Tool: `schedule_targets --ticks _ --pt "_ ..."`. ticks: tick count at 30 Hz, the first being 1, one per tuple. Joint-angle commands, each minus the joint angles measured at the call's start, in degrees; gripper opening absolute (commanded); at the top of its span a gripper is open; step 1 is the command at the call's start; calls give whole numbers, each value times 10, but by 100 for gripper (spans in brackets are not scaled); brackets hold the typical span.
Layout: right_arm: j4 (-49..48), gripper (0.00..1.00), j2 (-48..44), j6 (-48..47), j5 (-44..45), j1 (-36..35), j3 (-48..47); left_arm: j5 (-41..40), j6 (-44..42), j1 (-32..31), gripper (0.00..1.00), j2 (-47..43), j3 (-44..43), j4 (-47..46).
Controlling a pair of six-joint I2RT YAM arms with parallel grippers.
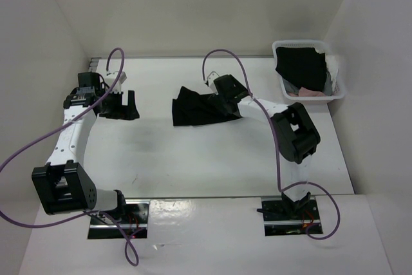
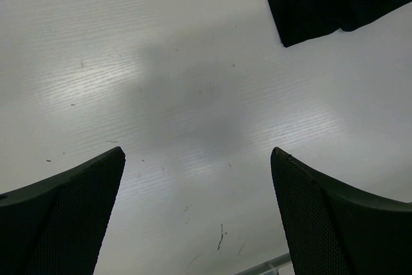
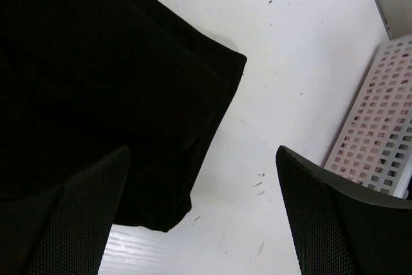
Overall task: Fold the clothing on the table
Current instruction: Fold the skirt
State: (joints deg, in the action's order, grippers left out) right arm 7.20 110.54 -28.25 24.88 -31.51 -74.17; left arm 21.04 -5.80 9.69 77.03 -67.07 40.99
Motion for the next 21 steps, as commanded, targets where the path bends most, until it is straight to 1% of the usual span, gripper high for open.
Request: schedule_targets --ticks 1,7,13,21 --pt "-34 98 19 -7 14 -5 -29 8 1 -1 100 -15 4 -16" --pt "-39 98 37 -8 19 7 -56 8 1 -1 100 -15 4 -16" --pt "-39 98 75 -13 19 21 -102 8 1 -1 100 -10 4 -16" --pt "-34 98 80 -13 19 38 -139 14 1 -1 100 -10 4 -16"
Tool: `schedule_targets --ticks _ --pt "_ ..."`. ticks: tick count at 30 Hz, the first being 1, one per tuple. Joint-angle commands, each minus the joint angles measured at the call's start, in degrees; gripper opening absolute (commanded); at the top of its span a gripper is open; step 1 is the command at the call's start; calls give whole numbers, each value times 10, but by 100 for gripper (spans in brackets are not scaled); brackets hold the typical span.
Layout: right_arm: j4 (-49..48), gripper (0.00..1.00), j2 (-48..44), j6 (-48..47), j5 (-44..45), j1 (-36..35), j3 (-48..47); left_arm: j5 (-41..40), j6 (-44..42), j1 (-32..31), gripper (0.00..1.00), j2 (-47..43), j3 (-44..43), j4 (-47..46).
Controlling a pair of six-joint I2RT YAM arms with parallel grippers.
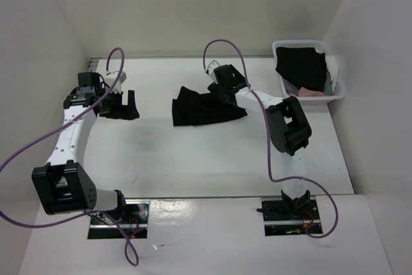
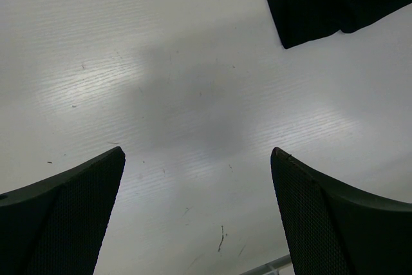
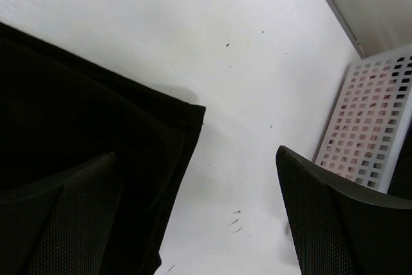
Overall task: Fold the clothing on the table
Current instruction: Fold the skirt
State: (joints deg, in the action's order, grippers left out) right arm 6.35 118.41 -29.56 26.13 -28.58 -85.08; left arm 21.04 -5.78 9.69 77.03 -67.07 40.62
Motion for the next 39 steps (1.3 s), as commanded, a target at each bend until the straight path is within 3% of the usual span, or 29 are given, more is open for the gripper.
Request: schedule_targets --ticks 1,7,13,18,22,25,29,34,39 --pt "-26 98 8 0 7 9 -38 14 1 -1 100 -10 4 -12" --pt "-32 98 44 -6 33 21 -87 14 1 -1 100 -10 4 -12" --pt "23 98 124 6 60 32 -225 14 1 -1 100 -10 4 -12" --pt "116 98 247 35 66 48 -429 14 1 -1 100 -10 4 -12" --pt "293 98 384 66 52 62 -708 14 1 -1 100 -5 4 -12" --pt "298 98 379 84 32 62 -713 14 1 -1 100 -5 10 -12" --pt "378 98 363 145 -90 82 -777 14 1 -1 100 -5 10 -12" --pt "424 98 278 186 -168 89 -805 14 1 -1 100 -11 10 -12" --pt "488 98 191 198 -187 57 -792 19 1 -1 100 -29 15 -12"
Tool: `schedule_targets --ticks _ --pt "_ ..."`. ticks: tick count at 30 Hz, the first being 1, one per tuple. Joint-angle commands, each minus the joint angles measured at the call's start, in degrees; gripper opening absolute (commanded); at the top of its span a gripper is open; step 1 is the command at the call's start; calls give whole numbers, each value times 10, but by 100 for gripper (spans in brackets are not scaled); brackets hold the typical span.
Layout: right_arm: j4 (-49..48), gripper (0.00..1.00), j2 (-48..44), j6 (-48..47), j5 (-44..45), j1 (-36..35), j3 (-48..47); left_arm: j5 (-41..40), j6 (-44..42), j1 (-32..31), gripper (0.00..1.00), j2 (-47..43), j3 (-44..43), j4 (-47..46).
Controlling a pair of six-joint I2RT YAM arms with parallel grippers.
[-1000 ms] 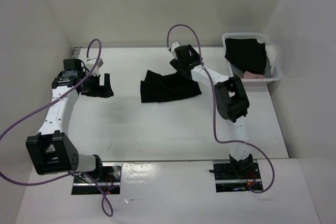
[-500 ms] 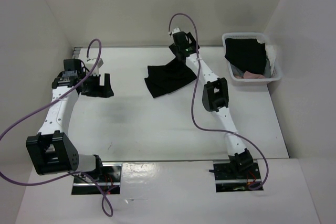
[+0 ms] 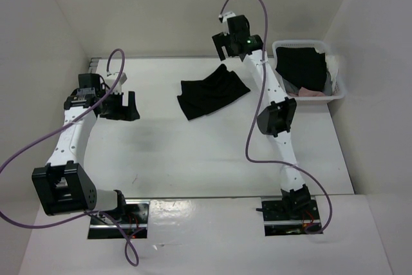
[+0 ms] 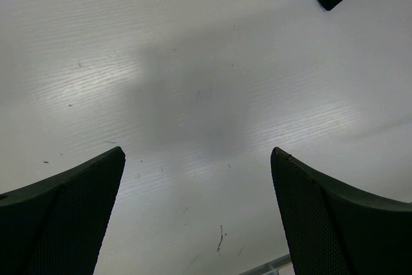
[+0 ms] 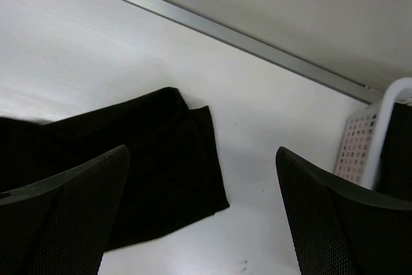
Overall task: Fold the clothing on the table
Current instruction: Fold the skirt
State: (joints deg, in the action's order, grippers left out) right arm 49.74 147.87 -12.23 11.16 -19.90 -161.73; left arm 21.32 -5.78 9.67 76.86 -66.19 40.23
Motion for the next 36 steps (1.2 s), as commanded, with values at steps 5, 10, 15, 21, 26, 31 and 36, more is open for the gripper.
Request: schedule_targets --ticks 5,10,15,21,26,31,36 --pt "142 98 -175 18 -42 -95 41 16 1 -1 100 -33 6 -9" --pt "-81 98 -344 -3 67 -185 439 -4 14 -1 100 -38 6 -14" --pt "-130 98 -477 2 26 -178 646 9 14 -1 100 -33 6 -14" --pt "-146 98 -517 2 -138 11 742 26 9 -1 100 -22 6 -9" --pt "-162 98 -473 -15 -213 148 766 31 9 -1 100 -17 6 -9" --pt "-146 98 -396 -31 -271 188 732 31 3 -1 100 -17 6 -3" --pt "-134 98 -350 -36 -293 188 699 31 3 -1 100 -17 6 -3"
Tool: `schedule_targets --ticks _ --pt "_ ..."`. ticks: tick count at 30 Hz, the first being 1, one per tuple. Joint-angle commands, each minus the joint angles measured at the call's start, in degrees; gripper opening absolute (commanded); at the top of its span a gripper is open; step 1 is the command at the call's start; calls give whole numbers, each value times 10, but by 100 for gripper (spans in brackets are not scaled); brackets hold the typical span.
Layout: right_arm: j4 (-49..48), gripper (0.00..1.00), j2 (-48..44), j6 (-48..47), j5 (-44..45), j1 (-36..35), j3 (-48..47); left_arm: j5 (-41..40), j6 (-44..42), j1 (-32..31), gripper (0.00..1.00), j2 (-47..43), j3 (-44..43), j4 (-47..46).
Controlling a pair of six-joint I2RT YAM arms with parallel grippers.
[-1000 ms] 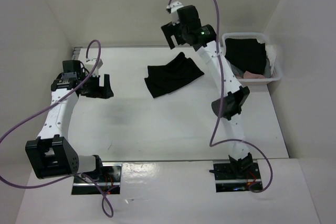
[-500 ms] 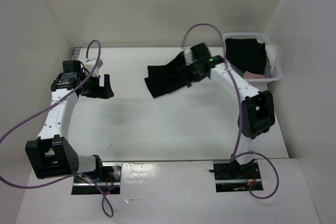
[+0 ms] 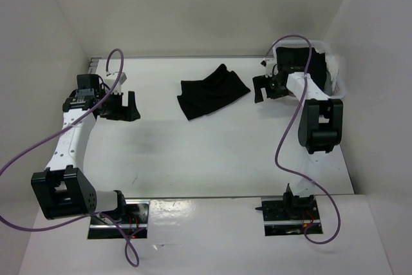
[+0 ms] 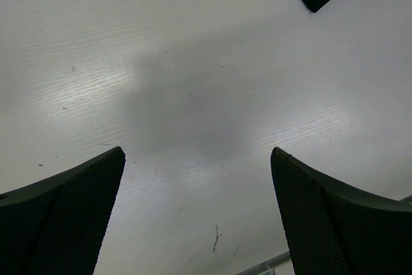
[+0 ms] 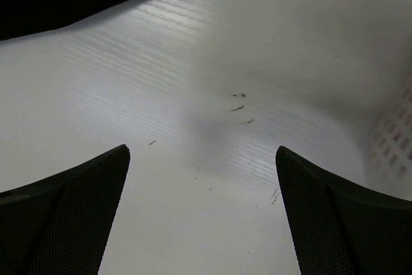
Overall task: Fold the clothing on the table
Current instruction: Fold the skirt
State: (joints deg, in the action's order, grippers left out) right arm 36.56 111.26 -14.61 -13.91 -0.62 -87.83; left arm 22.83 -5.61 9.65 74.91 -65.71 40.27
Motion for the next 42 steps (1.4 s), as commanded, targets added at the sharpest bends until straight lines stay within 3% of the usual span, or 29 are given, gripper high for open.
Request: schedule_targets --ticks 1,8,12,20,29,42 --pt "4 98 32 -12 -43 -12 -56 21 2 -1 100 8 1 -4" --pt "14 98 94 2 -14 -67 -149 21 2 -1 100 13 1 -4" --pt "46 98 164 14 20 -111 -268 27 -4 -1 100 13 1 -4" --pt "121 98 300 25 27 -129 -471 16 -4 -1 100 13 1 -4" --pt "154 98 346 25 29 -96 -539 16 -4 -1 100 19 1 -4" --pt "165 98 369 8 49 -85 -539 16 -4 -1 100 14 1 -4"
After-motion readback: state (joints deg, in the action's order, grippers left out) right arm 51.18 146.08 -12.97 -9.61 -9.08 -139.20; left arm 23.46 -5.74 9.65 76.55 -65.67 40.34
